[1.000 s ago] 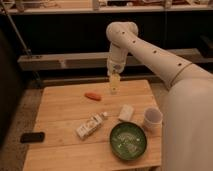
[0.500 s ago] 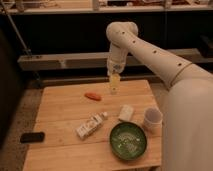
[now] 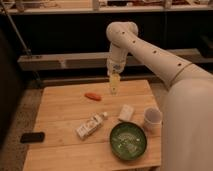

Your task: Place the pepper in the ceramic cup

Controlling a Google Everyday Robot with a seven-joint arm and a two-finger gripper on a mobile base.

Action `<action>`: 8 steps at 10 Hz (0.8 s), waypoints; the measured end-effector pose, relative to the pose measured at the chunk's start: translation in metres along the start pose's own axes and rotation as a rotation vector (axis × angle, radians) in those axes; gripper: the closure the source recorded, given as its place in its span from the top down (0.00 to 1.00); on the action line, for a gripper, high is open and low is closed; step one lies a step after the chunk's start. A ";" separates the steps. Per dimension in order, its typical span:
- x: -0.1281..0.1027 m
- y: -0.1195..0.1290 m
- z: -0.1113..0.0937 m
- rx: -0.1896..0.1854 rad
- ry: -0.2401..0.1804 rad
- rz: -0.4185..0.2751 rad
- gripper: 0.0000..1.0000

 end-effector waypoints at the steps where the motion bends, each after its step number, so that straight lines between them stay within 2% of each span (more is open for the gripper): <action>1: 0.008 0.010 0.005 -0.004 0.009 -0.008 0.80; 4: 0.007 0.014 0.009 -0.010 0.016 -0.007 0.80; 6: 0.018 0.028 0.016 -0.015 0.030 -0.022 0.80; 8: 0.019 0.032 0.018 -0.019 0.035 -0.024 0.80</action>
